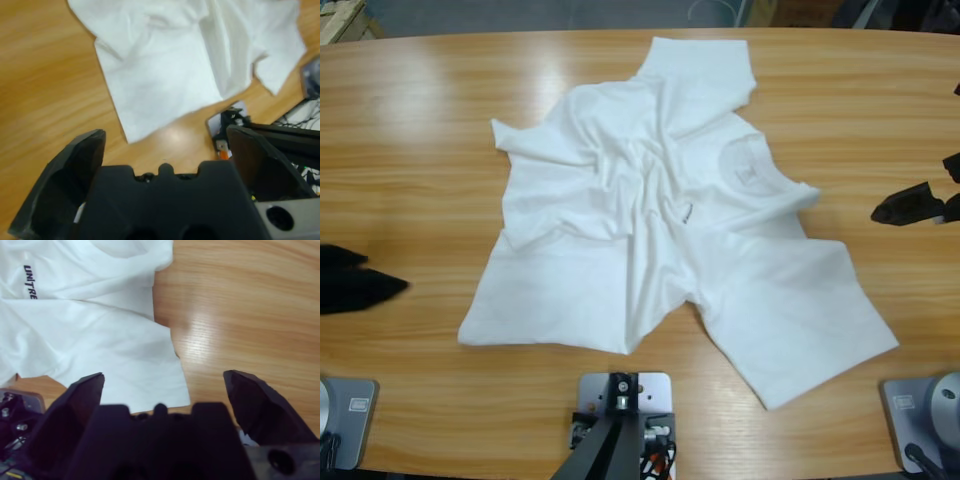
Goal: Fold clothes
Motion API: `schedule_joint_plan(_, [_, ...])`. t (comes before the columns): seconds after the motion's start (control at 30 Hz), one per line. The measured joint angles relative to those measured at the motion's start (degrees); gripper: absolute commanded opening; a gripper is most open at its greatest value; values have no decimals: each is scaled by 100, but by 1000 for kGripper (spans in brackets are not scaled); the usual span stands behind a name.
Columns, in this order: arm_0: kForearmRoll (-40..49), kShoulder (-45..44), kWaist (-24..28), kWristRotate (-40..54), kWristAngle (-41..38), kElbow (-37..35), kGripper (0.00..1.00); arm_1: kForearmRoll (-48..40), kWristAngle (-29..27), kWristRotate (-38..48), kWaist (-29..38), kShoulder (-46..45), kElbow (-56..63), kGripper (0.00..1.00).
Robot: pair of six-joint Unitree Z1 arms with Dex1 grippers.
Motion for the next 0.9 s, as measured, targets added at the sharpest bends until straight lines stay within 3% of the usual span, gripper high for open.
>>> schedule_joint_plan(0.1, [-367,596,-465,-563,95,357,950,-79,40,384,184,218,-4,1000])
schedule_joint_plan(0.27, [-766,1089,-650,-1091,176,922,957,-281,189,591,272,592,-4,1000])
schedule_joint_plan(0.37, [-1055,1416,-653,-1255,175,1009,827,-382,189,610,278,623,21,1000])
schedule_joint_plan(0.5, [-1266,1640,-653,-1493,175,1072,814,-462,181,614,278,621,21,1000])
schedule_joint_plan(0.57, [-1300,1689,-653,-1692,161,1181,731,-468,161,614,279,619,22,1000])
schedule_joint_plan(0.77, [-1865,1715,-693,-2585,128,1803,721,-533,153,616,279,565,99,1000])
schedule_joint_plan(0.87, [-2260,2122,-696,-2624,128,1840,538,-542,153,616,279,535,243,1000])
schedule_joint_plan(0.9, [-2347,2198,-697,-2628,128,1841,531,-548,153,616,279,519,305,1000])
